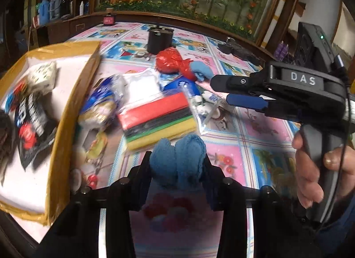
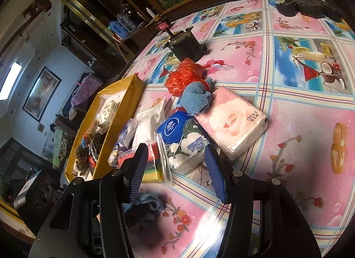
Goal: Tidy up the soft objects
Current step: 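Grasp the blue knitted sock with the left gripper while the right gripper grasps the pink tissue pack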
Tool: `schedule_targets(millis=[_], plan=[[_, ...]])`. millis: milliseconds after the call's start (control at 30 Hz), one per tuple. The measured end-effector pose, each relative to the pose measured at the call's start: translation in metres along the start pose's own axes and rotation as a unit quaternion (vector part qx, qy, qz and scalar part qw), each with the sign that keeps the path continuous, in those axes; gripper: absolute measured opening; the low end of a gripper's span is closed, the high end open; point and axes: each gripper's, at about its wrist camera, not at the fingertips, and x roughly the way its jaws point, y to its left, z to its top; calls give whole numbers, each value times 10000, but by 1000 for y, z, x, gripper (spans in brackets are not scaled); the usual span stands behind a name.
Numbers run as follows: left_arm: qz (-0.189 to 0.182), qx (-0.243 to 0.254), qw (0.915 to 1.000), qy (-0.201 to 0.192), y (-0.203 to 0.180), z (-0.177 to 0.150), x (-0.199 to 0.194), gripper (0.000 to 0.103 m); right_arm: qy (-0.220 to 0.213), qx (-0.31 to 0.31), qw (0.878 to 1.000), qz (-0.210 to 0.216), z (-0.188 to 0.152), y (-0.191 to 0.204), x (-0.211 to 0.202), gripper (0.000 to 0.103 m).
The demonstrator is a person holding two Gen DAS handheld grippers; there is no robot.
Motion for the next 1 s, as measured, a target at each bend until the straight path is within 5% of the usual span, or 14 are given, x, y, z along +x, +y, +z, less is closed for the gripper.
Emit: schedule_targets(millis=[167,233,300,533,1000], plan=[[-275,-384,9989,-76,22,-12,-7,41,-614,-573,9945,-624,8,11,-20,53],[-323,-435,9985,-95,23,-12,-9,41,-878,-894,9849,-1199,16,12,-30,53],[-308,-370,9988,-106,19,-10,-7,41,-752,-915,9826,-1429,25,1,-25,53],[-371,-393,9984,-142,22,-11,-8,41,154,-1439,9784,-1479,35,-15,30,53],[-448,-416,9981,-102,24,-10,-6,41,348,-1661,9780,-1212,18,-3,34,62]])
